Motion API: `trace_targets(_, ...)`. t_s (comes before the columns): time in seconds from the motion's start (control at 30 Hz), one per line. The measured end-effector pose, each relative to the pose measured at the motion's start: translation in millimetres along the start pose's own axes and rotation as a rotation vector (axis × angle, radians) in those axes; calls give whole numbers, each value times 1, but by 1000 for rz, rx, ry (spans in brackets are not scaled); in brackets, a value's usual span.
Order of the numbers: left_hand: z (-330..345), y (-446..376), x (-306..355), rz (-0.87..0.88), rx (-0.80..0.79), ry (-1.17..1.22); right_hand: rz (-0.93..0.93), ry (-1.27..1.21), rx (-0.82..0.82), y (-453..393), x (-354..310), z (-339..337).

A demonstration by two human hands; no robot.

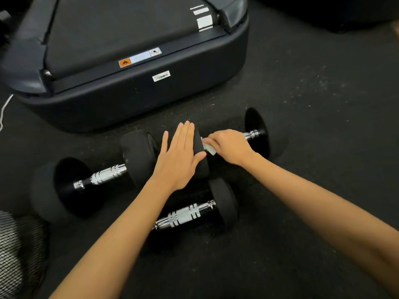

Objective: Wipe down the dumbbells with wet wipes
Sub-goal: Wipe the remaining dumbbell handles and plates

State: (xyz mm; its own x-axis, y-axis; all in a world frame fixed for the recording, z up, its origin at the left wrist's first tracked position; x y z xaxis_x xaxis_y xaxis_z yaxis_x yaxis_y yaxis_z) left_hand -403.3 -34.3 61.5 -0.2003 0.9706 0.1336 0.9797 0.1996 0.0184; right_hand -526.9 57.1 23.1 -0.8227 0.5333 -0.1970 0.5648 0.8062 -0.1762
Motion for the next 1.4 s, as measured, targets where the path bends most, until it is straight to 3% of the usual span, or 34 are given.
trace_targets(0.23,1,3,3,8,9,-46,-197,10,362,36,-2,14)
trace_targets(0.5,-3,1,9,-20,-6,-134,91,152,300,27,-5,12)
trace_targets(0.67,0,4,13,-33,-5,-139,-137,60,300,35,-8,13)
trace_targets(0.8,-1,2,12,-44,-20,-147,1,68,299,33,2,8)
trace_targets(0.93,-1,2,12,-27,-3,-151,-210,-53,383,48,-2,17)
trace_targets(1.03,-1,2,11,-29,-1,-155,-108,-78,477,57,17,16)
trace_targets(1.1,-1,1,11,-34,0,-159,-26,-61,459,53,10,17)
trace_targets(1.23,-2,1,10,-28,6,-126,-168,-103,334,47,-6,21)
trace_targets(1.3,-2,2,10,-25,4,-122,-85,-116,392,58,11,17)
trace_targets(1.4,-3,2,10,-25,9,-111,245,-2,395,65,26,13)
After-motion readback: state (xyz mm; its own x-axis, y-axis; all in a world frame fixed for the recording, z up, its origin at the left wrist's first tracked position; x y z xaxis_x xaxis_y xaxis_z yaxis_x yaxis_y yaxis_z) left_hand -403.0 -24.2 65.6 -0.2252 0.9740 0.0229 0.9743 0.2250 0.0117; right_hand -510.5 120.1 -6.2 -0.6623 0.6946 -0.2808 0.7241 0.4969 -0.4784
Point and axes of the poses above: each hand's wrist, its own y-axis away from the middle knuckle, its own z-axis out of the palm, x = y × z, the point moved 5 cm from there along -y, towards the middle knuckle, and after that the axes turned 6 degrees about y, right-handed, at the moved point
